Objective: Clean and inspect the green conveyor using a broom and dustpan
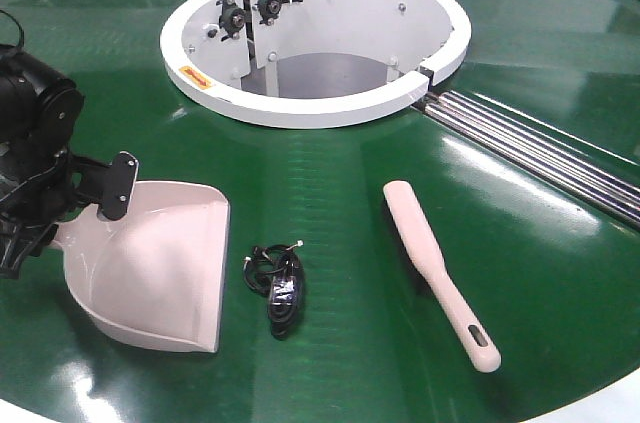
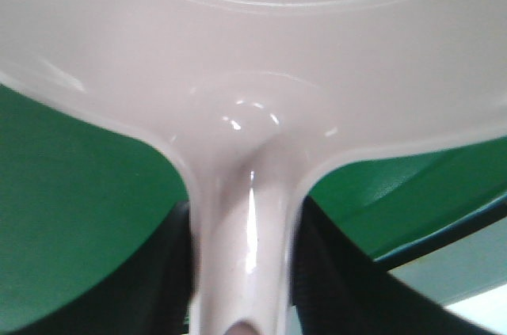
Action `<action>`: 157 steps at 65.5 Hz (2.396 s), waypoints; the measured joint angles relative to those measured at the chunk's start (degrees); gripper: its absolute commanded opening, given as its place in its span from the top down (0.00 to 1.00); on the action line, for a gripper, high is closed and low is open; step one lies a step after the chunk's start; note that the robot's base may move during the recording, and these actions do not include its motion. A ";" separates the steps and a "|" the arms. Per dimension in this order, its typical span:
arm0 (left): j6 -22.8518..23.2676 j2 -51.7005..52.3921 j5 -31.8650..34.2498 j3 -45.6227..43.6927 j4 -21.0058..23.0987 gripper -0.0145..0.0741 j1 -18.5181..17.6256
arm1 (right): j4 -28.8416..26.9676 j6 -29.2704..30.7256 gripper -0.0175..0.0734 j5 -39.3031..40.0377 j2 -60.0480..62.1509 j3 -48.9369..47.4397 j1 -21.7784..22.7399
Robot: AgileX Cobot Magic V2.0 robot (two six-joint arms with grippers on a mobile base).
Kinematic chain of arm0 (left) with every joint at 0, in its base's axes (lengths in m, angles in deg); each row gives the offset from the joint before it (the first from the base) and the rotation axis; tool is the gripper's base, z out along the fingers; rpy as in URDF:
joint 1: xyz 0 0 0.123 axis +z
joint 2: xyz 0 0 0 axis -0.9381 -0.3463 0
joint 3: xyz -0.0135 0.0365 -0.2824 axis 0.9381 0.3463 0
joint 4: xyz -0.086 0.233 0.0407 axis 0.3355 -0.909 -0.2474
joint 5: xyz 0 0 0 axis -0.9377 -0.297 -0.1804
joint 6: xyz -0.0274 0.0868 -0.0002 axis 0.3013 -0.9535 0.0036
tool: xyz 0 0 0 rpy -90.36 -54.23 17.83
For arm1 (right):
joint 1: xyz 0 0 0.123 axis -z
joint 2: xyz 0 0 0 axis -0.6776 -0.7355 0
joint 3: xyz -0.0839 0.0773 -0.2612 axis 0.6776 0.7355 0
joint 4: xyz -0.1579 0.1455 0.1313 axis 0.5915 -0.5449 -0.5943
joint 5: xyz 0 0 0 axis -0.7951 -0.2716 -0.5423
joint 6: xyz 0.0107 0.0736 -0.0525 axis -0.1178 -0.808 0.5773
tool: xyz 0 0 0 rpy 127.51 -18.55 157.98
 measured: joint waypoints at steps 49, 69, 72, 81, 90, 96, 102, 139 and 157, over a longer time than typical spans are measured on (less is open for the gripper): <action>0.00 0.00 0.00 0.00 0.06 0.84 0.00 | 0.00 0.14 0.82 0.00 0.00 0.00 0.00; 0.00 0.00 0.00 0.00 0.06 0.84 0.00 | 0.00 0.25 0.82 3.47 0.00 0.04 0.00; 0.00 0.00 0.00 0.00 0.06 0.84 0.00 | -0.12 0.14 0.82 5.58 0.00 0.04 0.00; 0.00 0.00 -0.02 0.00 0.06 0.84 0.00 | -0.57 -1.60 0.82 5.97 -0.22 -4.57 0.00; 0.00 0.00 -0.02 0.00 0.07 0.84 0.00 | -1.16 -2.34 0.82 1.97 -5.57 -13.86 0.00; 0.00 0.00 -0.02 0.00 0.12 0.84 0.00 | -1.71 -2.37 0.82 -3.79 -11.30 -19.55 0.00; 0.00 0.00 -0.02 0.00 0.12 0.84 0.00 | -2.77 -2.37 0.82 -9.99 -17.97 -24.83 0.00; 0.00 0.00 -0.02 0.00 0.14 0.84 0.00 | -4.62 -1.75 0.63 -24.67 -36.15 -33.54 0.00; 0.00 0.00 -0.02 0.00 0.18 0.84 0.00 | -4.60 2.82 0.25 -33.25 -42.58 -39.34 0.00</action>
